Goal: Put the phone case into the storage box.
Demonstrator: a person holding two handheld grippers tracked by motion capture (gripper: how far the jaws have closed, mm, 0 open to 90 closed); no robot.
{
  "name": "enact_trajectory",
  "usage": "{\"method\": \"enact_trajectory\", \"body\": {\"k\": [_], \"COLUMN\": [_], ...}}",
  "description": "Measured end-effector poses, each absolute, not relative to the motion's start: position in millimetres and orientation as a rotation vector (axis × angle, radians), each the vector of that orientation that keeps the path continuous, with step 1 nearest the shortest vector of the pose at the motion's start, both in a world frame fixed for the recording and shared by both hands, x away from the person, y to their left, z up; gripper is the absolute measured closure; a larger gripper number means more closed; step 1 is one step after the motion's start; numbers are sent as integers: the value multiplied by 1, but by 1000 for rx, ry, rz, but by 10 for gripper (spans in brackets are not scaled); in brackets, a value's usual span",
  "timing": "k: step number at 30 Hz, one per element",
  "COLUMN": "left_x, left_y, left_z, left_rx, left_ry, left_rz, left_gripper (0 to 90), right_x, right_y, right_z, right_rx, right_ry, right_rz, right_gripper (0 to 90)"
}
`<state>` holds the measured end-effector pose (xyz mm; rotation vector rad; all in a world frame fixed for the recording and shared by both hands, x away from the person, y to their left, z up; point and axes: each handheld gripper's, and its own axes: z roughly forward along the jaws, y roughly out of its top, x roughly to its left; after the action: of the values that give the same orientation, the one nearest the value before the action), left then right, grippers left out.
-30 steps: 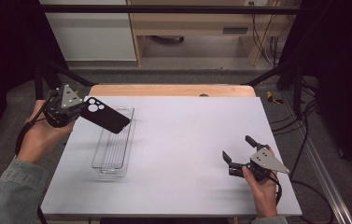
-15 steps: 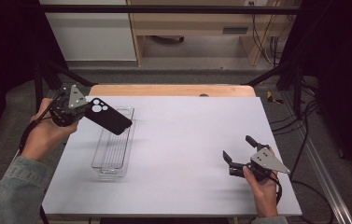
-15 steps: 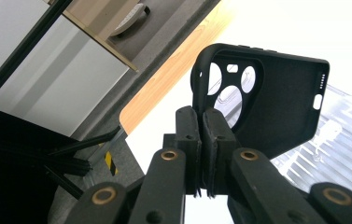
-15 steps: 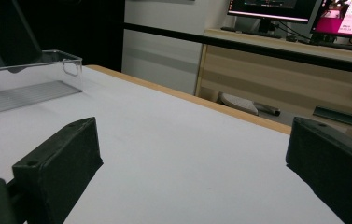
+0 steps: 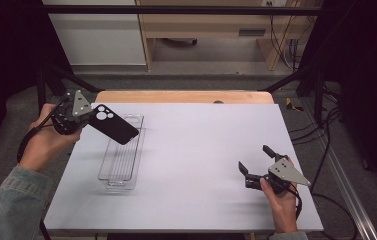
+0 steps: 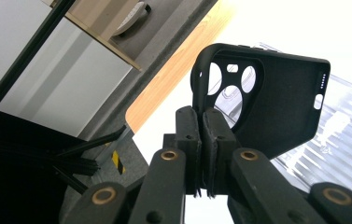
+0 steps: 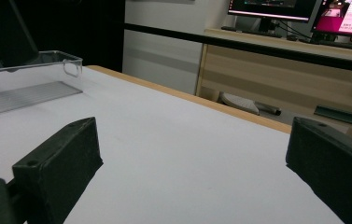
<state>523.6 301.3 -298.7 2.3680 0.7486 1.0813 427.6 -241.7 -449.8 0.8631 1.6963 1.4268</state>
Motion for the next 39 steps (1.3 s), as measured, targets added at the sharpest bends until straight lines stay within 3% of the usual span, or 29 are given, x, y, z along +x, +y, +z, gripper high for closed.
{"method": "enact_trajectory", "body": {"k": [39], "left_x": [552], "left_y": [280], "left_z": [-315], "left_rx": [2520], "left_ry": [634], "left_rz": [1128], "left_gripper": [857], "right_x": [429], "right_y": [-240], "right_z": [-453], "right_rx": [870], "right_ry": [1715], "right_rz": [1431], "right_gripper": [35]}}
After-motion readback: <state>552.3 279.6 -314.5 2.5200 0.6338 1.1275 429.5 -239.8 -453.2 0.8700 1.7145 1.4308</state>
